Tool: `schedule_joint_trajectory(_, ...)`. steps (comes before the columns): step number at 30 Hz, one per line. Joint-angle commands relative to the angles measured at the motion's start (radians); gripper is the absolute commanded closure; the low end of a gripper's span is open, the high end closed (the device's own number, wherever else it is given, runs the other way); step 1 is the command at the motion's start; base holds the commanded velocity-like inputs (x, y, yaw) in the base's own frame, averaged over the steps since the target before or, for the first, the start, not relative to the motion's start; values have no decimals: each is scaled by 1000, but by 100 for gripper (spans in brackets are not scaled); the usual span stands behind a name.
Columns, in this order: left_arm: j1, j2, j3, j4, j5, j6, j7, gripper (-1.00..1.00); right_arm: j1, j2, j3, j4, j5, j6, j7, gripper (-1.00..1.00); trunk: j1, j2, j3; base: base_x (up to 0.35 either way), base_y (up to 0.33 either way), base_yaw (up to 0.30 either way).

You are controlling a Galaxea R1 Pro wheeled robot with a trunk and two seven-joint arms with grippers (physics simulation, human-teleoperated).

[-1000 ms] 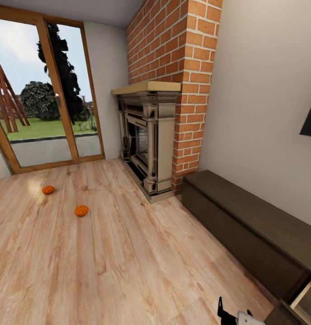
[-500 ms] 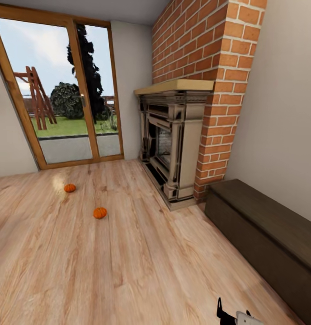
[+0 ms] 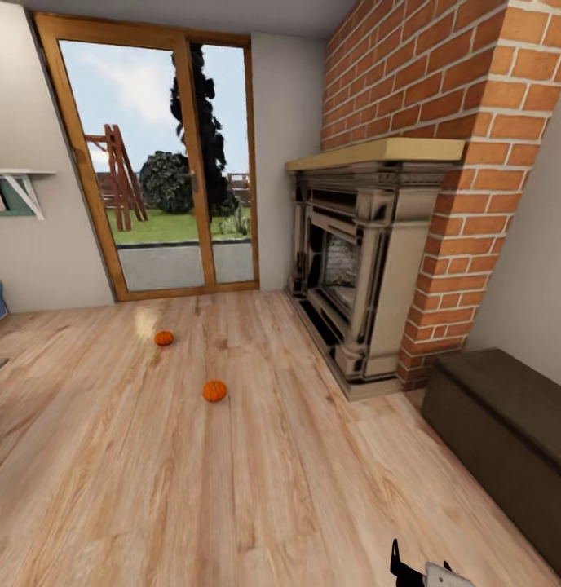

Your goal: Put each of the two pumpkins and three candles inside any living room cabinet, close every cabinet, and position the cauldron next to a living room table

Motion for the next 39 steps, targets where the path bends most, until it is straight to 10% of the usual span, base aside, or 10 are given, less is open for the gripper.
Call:
schedule_joint_trajectory(1, 0, 0, -9, -1, 1, -1, 9, -100, -1, 0, 9, 2, -2, -3, -7, -100, 0, 0, -1, 334, 131, 268)
schedule_joint_trajectory(39, 0, -3, -17, -1, -3, 50, 7, -100, -1, -7, 9, 2, -2, 58, 3, -100, 0, 0, -5, 334, 44, 257)
